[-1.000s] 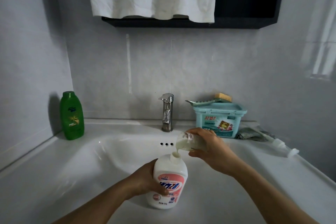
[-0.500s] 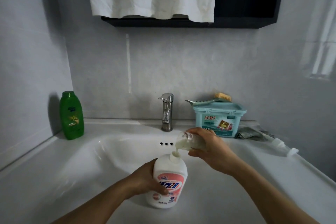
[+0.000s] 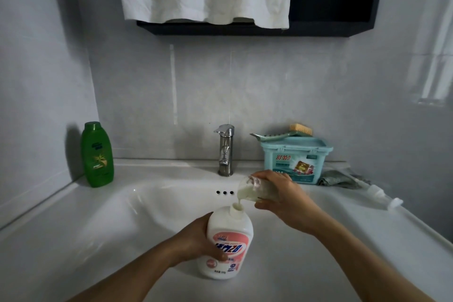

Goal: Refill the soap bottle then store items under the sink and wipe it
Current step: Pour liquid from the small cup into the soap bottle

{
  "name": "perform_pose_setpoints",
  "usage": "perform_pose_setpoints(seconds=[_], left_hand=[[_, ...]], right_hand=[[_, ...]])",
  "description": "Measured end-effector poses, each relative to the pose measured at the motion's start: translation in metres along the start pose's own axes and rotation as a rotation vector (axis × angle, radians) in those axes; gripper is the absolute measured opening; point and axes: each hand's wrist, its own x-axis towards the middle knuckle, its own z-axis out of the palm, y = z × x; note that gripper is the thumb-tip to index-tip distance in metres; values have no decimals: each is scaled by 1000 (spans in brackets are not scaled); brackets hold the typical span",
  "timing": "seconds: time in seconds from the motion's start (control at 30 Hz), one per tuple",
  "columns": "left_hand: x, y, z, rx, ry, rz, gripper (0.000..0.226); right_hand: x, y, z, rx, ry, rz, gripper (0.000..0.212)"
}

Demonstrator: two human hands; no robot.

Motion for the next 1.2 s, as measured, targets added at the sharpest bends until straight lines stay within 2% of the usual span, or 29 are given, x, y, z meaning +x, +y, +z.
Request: perform_pose_setpoints(seconds=[1.2], left_hand=[[-1, 3, 0, 15, -9, -12, 71]], right_hand=[[1, 4, 0, -4, 5, -10, 52]])
